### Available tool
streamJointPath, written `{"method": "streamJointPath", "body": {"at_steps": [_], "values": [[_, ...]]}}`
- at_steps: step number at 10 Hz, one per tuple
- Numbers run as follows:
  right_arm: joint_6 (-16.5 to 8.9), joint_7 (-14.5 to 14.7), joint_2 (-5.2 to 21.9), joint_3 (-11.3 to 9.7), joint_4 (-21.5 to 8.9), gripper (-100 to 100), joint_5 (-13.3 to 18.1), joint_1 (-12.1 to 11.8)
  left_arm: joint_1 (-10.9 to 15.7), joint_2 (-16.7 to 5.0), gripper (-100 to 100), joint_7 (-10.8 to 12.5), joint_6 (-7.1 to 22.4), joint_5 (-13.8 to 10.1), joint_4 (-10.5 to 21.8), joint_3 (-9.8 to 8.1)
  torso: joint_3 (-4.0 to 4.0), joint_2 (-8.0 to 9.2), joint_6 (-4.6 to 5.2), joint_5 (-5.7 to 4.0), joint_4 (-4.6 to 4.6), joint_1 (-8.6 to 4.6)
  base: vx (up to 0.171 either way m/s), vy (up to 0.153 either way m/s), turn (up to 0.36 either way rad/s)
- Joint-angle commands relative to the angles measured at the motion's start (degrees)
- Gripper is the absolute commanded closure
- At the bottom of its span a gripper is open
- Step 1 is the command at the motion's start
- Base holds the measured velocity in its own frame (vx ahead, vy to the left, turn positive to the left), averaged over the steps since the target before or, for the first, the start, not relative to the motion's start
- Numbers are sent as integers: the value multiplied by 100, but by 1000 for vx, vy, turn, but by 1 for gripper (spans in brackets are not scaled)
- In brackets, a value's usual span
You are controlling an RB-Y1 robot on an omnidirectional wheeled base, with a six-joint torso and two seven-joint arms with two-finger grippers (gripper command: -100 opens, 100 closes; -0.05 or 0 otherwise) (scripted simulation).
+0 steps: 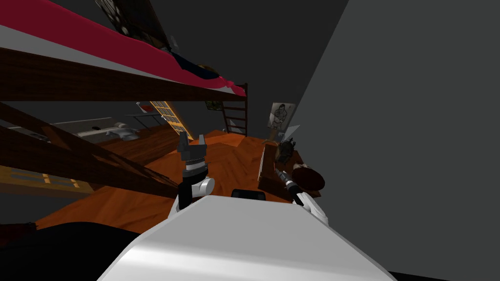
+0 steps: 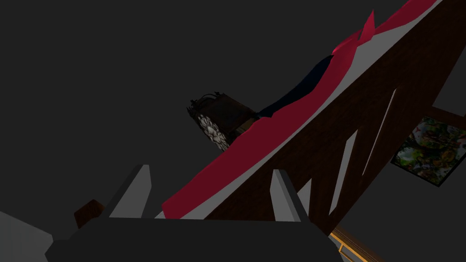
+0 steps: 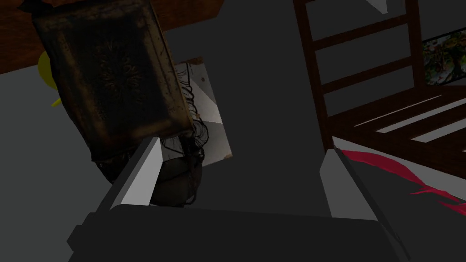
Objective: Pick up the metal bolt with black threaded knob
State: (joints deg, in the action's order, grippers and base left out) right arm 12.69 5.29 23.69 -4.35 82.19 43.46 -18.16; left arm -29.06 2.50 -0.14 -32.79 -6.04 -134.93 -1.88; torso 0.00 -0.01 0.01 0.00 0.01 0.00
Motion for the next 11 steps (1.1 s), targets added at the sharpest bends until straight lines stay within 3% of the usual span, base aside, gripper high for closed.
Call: {"method": "streamJointPath", "body": {"at_steps": [1, 4, 11], "values": [[20, 42, 26, 31, -286, -100, 286, 52, 0, 0, 0, 0, 0, 0, 0, 0, 0, 0, 0, 0, 0, 0, -5, 7, 79], [-92, 115, 211, -13, -916, -100, 828, 198, -1, 0, 0, 0, 0, 0, 0, 0, -1, -1, 3, 0, -1, 0, -4, 12, 118], [-256, 218, 421, -66, -1963, -100, 2020, 432, 0, 0, 0, 0, 0, 0, 0, 0, -2, -3, 1, 1, -1, 5, 2, 14, 107]]}}
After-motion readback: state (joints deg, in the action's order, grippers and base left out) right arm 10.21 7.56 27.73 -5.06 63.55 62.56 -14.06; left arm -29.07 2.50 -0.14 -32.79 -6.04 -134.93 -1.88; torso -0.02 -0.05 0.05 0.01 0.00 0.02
